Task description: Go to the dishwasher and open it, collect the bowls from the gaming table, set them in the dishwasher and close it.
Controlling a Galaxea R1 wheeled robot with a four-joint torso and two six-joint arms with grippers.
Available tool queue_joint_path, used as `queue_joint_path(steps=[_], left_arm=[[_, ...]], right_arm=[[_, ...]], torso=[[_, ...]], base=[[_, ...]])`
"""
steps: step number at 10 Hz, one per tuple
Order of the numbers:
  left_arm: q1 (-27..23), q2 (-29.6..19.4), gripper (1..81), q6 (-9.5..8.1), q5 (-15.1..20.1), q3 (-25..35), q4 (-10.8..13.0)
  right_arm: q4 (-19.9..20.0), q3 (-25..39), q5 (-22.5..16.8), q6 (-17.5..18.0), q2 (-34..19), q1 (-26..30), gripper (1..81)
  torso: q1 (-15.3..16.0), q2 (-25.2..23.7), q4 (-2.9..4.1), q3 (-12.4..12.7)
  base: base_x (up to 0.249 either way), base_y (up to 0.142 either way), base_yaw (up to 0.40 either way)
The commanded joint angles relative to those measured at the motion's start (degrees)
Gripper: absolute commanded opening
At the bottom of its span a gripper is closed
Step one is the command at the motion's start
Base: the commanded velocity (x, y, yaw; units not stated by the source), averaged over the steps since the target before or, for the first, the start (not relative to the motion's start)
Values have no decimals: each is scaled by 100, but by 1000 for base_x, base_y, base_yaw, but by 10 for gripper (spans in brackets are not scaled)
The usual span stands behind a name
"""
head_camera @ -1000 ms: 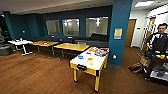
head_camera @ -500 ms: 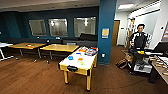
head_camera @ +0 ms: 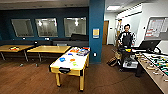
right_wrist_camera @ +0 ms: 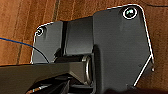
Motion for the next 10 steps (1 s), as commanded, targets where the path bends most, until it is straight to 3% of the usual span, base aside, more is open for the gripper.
queue_joint_path(steps=[1, 8, 10], left_arm=[[-309, -24, 811, 30, 249, 35, 47], [-292, 2, 811, 38, 223, 35, 38], [-292, 2, 811, 38, 223, 35, 38]], right_arm=[[-26, 24, -287, -17, -12, 323, 811], [-26, 24, -287, -17, 15, 306, 811], [-26, 24, -287, -17, 15, 306, 811]], torso=[[0, 0, 0, 0], [0, 0, 0, 0], [-5, -2, 0, 2]], base=[[0, -76, 0], [0, 0, 0], [107, 0, 0]])
